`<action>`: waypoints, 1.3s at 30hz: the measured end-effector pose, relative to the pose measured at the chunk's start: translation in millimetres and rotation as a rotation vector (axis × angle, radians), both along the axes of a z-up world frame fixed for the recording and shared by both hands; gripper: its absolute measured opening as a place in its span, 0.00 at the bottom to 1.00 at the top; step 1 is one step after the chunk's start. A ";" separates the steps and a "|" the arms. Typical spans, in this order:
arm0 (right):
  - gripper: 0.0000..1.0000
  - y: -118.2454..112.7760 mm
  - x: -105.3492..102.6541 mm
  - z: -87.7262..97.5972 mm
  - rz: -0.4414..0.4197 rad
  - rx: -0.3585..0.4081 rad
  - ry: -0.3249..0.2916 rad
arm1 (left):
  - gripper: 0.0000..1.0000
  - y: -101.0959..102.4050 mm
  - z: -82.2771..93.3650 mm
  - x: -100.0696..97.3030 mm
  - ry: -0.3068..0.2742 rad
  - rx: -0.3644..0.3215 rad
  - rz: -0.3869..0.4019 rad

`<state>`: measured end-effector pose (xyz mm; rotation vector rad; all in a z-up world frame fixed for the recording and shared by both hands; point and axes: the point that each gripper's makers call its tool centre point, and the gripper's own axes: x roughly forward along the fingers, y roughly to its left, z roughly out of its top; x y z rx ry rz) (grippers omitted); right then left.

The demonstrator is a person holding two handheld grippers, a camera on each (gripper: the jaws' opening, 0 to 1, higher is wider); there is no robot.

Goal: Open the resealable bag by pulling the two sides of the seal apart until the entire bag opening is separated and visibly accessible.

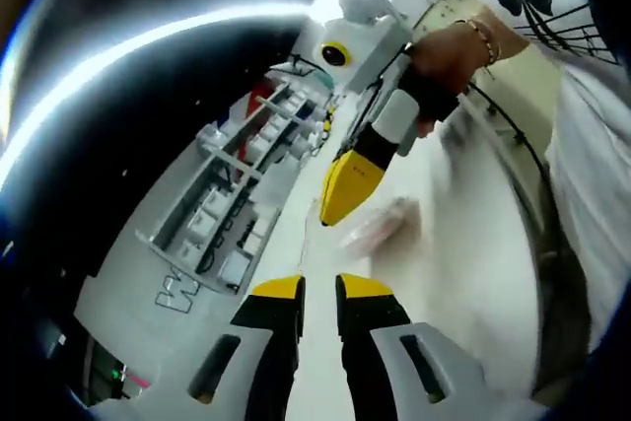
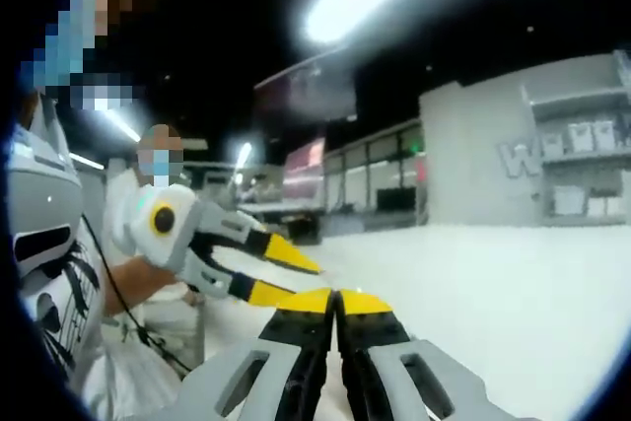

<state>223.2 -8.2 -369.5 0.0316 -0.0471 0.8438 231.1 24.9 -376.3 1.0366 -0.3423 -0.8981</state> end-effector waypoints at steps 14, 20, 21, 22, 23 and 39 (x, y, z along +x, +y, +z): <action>0.00 2.0 -3.2 -0.9 0.011 -0.002 0.006 | 0.08 -2.7 1.1 3.9 -0.031 0.030 0.001; 0.00 5.2 -3.3 -2.0 0.014 -0.001 0.008 | 0.05 -0.1 -4.5 6.1 -0.027 0.051 -0.001; 0.00 6.0 -3.3 -2.2 0.015 -0.002 0.007 | 0.05 0.2 -4.6 6.2 -0.032 0.054 0.003; 0.00 6.9 -3.5 -2.6 0.017 -0.004 0.007 | 0.05 0.2 -4.2 5.9 -0.036 0.054 0.005; 0.00 7.8 -3.7 -3.0 0.019 -0.006 0.007 | 0.05 0.3 -3.4 5.6 -0.041 0.053 0.008; 0.00 19.5 -9.5 -11.1 0.052 -0.018 0.025 | 0.04 -0.1 -4.7 4.2 -0.086 0.098 0.031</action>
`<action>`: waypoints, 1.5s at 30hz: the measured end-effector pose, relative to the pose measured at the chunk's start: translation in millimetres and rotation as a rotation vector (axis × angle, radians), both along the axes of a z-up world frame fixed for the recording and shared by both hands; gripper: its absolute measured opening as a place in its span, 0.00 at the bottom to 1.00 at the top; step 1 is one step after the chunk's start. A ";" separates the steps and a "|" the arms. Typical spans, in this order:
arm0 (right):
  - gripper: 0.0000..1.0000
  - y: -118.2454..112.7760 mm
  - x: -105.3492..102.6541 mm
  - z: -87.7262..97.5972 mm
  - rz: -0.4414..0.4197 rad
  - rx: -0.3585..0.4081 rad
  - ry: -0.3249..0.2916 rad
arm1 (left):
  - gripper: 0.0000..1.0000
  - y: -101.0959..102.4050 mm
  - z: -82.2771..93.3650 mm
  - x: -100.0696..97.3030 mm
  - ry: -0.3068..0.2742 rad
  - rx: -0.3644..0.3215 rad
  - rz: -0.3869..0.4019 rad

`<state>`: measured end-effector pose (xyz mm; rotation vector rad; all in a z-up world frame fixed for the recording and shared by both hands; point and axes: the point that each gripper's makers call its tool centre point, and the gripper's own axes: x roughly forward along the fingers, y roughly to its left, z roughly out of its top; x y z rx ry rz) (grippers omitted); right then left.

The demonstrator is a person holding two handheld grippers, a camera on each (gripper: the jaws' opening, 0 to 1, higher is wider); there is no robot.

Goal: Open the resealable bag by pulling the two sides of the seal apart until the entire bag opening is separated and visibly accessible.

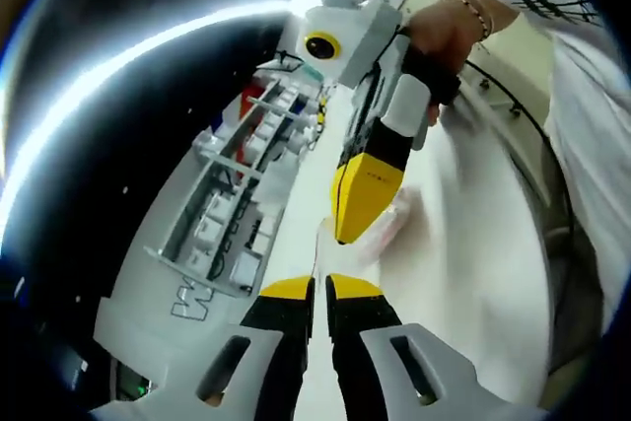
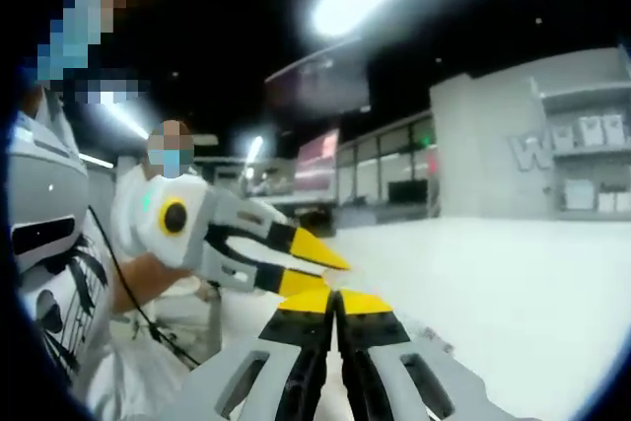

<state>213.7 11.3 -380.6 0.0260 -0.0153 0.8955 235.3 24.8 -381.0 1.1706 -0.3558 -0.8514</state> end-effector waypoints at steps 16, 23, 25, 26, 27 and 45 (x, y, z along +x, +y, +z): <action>0.03 -21.0 4.2 16.6 0.079 0.145 0.205 | 0.01 2.5 -1.9 -1.3 -0.108 0.080 -0.003; 0.04 -4.6 9.7 21.7 0.188 0.074 0.348 | 0.01 -0.8 -0.5 -2.7 -0.151 0.127 -0.007; 0.04 0.5 13.6 17.0 0.191 0.042 0.365 | 0.01 -1.2 0.8 -2.9 -0.165 0.136 -0.009; 0.04 3.1 14.3 14.6 0.199 0.035 0.386 | 0.01 -0.7 4.4 -1.5 -0.173 0.141 -0.009; 0.04 5.4 14.8 13.2 0.210 0.037 0.408 | 0.01 0.1 8.6 0.3 -0.177 0.145 -0.008; 0.04 17.7 9.5 -7.7 0.230 -0.047 0.490 | 0.01 -1.3 19.6 1.2 -0.239 0.164 -0.011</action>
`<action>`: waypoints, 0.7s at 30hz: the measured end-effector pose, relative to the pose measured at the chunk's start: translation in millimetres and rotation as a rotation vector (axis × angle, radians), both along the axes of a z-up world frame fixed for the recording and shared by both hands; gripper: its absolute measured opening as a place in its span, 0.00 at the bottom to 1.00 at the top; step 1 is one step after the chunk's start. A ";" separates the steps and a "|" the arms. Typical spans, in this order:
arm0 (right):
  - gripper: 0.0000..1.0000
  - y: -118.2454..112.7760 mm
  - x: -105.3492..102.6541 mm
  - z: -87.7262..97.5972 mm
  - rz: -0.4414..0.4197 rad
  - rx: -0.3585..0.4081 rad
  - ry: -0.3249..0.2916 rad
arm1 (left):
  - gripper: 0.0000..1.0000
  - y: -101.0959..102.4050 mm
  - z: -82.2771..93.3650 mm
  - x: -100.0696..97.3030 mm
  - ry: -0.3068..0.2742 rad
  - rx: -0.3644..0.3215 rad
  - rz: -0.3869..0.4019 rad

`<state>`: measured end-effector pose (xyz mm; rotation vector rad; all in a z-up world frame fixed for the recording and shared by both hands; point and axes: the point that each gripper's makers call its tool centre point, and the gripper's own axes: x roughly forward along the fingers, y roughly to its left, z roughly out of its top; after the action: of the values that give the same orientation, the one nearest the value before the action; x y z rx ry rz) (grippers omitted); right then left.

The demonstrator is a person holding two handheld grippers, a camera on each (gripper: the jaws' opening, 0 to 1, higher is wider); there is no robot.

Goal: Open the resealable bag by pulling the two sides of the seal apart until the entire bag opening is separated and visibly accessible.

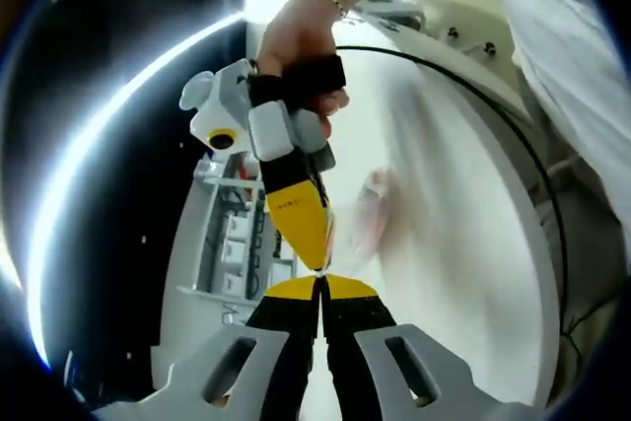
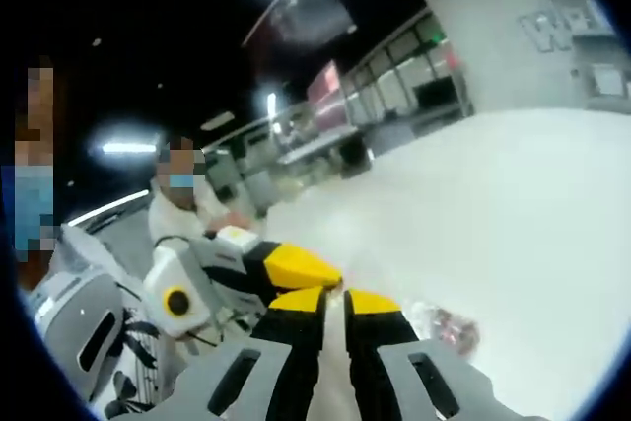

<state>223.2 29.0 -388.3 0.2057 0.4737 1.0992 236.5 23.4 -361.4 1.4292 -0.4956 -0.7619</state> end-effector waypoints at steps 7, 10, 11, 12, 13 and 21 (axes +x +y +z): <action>0.00 3.9 -3.3 5.4 -0.004 0.029 0.010 | 0.01 0.0 3.3 0.6 -0.015 0.013 -0.001; 0.00 5.3 -2.0 7.7 -0.008 0.059 0.036 | 0.01 0.5 4.8 0.5 -0.022 0.012 -0.001; 0.00 6.0 -2.2 7.9 -0.008 0.061 0.040 | 0.01 0.3 4.0 0.2 -0.020 0.014 -0.002; 0.00 6.4 -2.6 7.8 -0.008 0.058 0.039 | 0.01 -0.2 3.3 0.0 -0.017 0.018 -0.004; 0.00 6.5 -2.8 8.0 -0.009 0.057 0.035 | 0.01 -0.4 3.0 0.0 -0.017 0.018 -0.004; 0.00 10.1 -3.0 12.6 -0.027 0.114 0.082 | 0.01 -1.5 5.2 -1.6 -0.024 0.004 -0.013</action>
<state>220.2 39.1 -375.7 0.3572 0.4801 1.0957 234.9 22.0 -356.2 1.4413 -0.5232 -0.7571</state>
